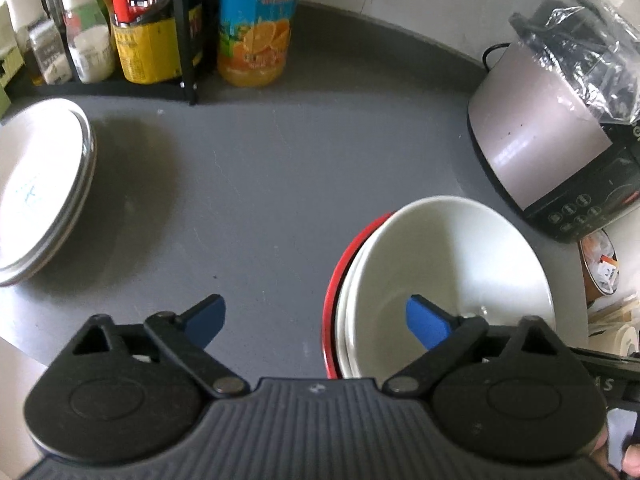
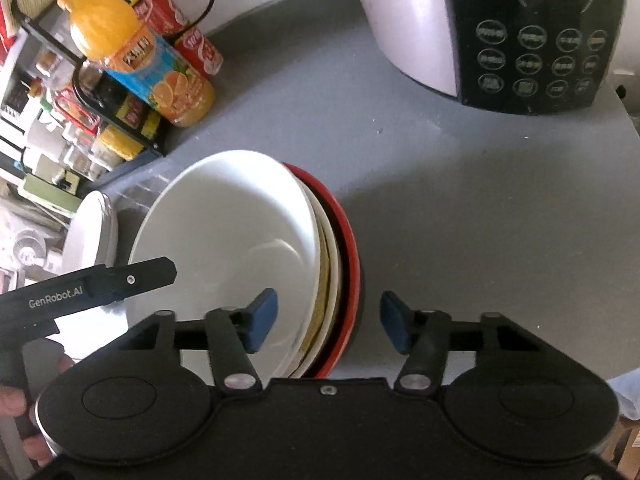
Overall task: Organize plates and bowls
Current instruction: 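Move the open right gripper toward the nested bowls in the red bowl, then close the right gripper on the rims of the nested bowl stack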
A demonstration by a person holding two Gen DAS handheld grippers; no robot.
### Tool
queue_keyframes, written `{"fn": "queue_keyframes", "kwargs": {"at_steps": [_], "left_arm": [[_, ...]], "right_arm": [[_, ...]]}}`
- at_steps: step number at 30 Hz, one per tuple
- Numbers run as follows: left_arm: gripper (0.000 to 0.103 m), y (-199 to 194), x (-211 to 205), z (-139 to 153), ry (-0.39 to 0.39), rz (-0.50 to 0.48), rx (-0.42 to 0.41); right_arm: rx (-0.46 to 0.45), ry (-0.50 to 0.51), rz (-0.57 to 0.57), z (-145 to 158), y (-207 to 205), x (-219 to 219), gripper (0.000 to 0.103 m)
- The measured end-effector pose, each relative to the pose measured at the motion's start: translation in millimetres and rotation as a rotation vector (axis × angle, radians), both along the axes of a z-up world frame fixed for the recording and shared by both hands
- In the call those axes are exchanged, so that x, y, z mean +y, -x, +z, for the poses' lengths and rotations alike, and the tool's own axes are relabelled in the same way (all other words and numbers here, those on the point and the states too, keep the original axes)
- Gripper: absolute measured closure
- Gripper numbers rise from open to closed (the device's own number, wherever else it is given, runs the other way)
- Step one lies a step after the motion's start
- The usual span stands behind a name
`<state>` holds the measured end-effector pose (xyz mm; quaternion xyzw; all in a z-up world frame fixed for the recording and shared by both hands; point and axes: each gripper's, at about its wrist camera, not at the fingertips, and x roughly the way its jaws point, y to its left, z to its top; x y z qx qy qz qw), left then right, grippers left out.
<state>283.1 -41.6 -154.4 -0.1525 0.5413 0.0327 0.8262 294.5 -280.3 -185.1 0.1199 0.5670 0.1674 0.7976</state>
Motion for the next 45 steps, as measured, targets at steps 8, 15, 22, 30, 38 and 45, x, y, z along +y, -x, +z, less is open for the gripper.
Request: {"fn": "queue_keyframes", "kwargs": {"at_steps": [8, 15, 22, 30, 38, 45], "left_arm": [[0.046, -4.8, -1.4, -18.2, 0.046, 0.010, 0.054], [0.080, -4.3, -1.4, -28.5, 0.128, -0.001, 0.066], [0.082, 1.5, -0.9, -19.0, 0.099, -0.045, 0.042], [0.083, 8.3, 14.3, -6.5, 0.079, -0.066, 0.013], [0.083, 12.2, 40.5, 13.4, 0.080, -0.077, -0.026], [0.082, 18.3, 75.3, 40.7, 0.066, -0.053, -0.060]], "right_arm": [[0.061, -0.008, -0.015, -12.2, -7.2, 0.7, 0.064], [0.022, 0.011, 0.005, -12.3, -3.5, 0.4, 0.072], [-0.011, 0.041, 0.013, -4.4, 2.5, 5.7, 0.075], [-0.038, 0.053, 0.031, 5.0, 6.7, 24.0, 0.076], [-0.081, 0.033, 0.036, 24.9, 7.0, 45.4, 0.076], [-0.101, -0.013, 0.048, 49.2, 5.9, 76.6, 0.076]]}}
